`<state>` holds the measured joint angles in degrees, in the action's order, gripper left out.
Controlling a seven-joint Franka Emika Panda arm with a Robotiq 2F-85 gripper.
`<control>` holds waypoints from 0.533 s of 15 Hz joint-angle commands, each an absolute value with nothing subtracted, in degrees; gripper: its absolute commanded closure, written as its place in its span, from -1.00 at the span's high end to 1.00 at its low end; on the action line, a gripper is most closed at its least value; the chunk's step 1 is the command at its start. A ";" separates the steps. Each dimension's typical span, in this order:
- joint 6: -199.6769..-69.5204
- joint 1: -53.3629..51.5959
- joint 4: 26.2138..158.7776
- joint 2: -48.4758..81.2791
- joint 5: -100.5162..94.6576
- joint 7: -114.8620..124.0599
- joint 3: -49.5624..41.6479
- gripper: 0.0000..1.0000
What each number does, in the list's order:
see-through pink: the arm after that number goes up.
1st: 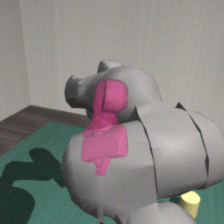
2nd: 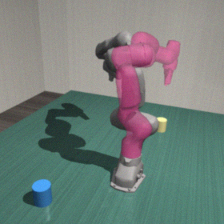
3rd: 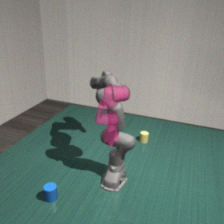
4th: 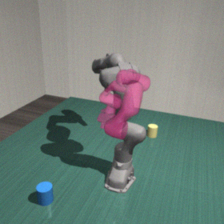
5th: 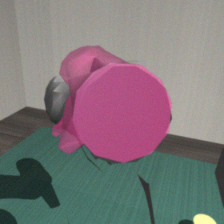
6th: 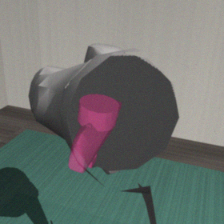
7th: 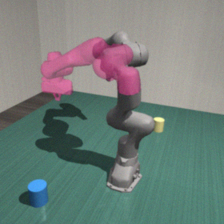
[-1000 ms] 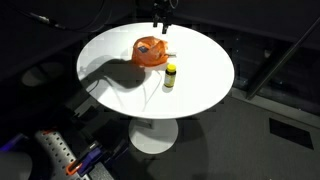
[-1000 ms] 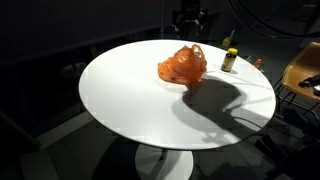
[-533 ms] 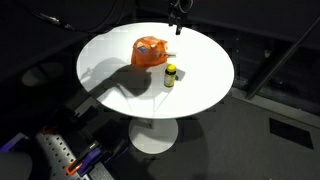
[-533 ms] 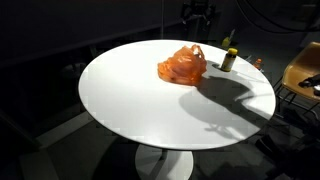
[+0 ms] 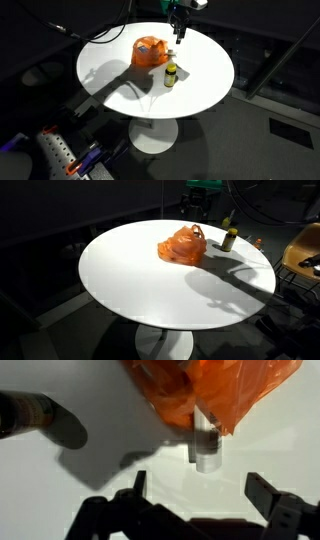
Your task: Put the white lotion bottle in the plastic bag
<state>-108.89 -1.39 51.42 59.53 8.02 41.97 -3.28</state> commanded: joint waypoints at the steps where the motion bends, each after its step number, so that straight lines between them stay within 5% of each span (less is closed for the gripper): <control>1: -108.95 -1.38 45.78 64.56 8.39 45.48 -3.45 1.00; 8: -108.96 -1.75 40.21 70.86 7.33 45.93 -3.51 1.00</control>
